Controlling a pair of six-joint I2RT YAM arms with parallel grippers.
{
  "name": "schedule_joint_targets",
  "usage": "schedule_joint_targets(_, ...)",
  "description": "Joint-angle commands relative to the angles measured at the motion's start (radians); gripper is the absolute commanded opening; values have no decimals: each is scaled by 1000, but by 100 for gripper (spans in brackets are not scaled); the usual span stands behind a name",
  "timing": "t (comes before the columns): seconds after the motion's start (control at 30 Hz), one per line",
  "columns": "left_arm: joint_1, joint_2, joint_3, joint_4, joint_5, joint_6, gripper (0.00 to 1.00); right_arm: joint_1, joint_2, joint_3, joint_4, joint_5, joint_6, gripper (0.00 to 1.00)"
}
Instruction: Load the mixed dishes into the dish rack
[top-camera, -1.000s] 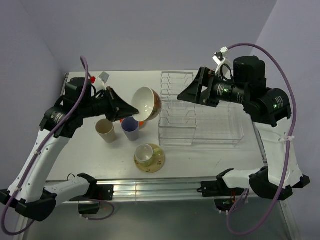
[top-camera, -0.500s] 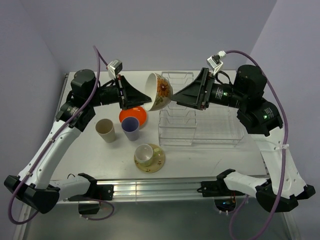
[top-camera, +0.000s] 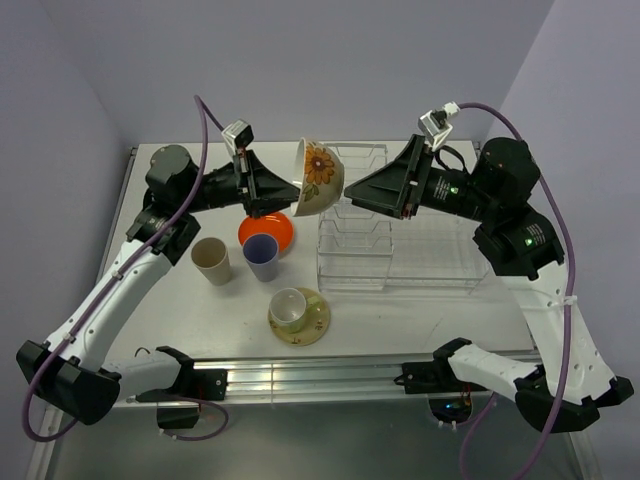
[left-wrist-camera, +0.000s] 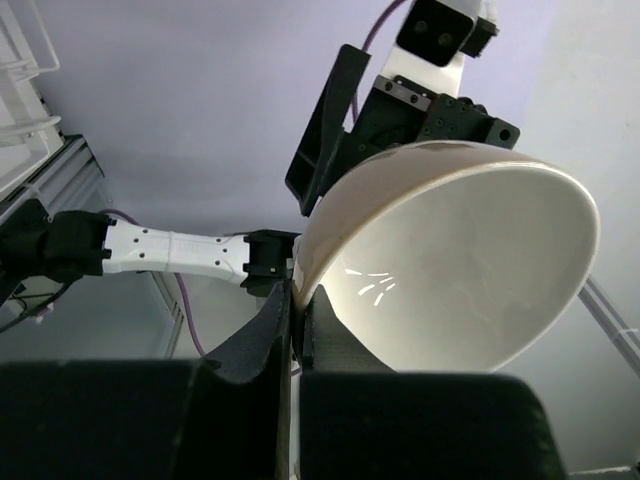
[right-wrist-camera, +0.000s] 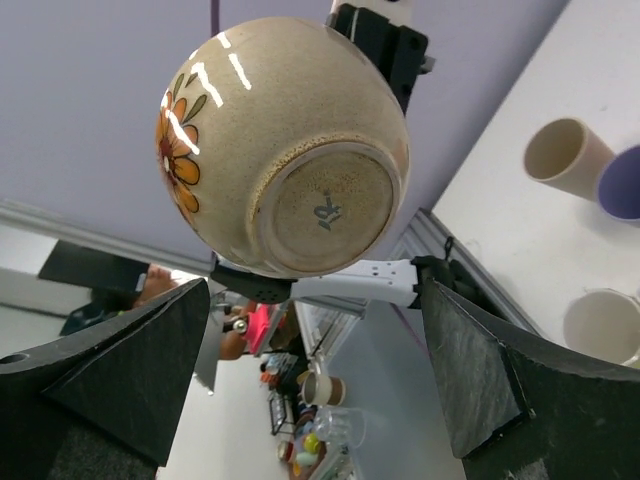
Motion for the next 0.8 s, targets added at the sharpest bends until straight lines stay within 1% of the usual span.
schedule_joint_targets(0.0, -2, -8, 80, -114, -42, 70, 0, 6, -2, 83, -101, 65, -89, 93)
schedule_joint_targets(0.03, -3, 12, 170, -228, -103, 207, 0, 7, 2, 97, -151, 94, -118, 93)
schedule_joint_targets(0.07, -5, 25, 226, -348, -146, 281, 0, 7, 7, 132, -180, 114, -135, 93)
schedule_joint_targets(0.1, -8, 61, 280, -583, -192, 344, 0, 12, 21, 153, -213, 139, -153, 93)
schedule_joint_targets(0.13, -10, 78, 365, -667, -236, 439, 0, 16, 30, 173, -269, 162, -182, 93)
schedule_joint_targets(0.17, -14, 88, 392, -729, -299, 469, 0, 21, 39, 210, -292, 199, -196, 93)
schedule_joint_targets(0.2, -16, 95, 404, -767, -321, 483, 0, 29, 57, 227, -309, 210, -207, 93)
schedule_joint_targets(0.23, -16, 89, 397, -788, -336, 488, 0, 48, 67, 236, -329, 220, -219, 93)
schedule_joint_targets(0.33, -16, 63, 328, -708, -317, 449, 0, 75, 90, 253, -340, 245, -233, 93)
schedule_joint_targets(0.43, -19, 52, 306, -693, -311, 442, 0, 104, 113, 286, -372, 295, -264, 93)
schedule_joint_targets(0.6, -22, 64, 337, -716, -314, 451, 0, 142, 148, 329, -417, 358, -307, 94)
schedule_joint_targets(0.77, -30, 73, 358, -716, -317, 451, 0, 188, 177, 344, -448, 450, -317, 98)
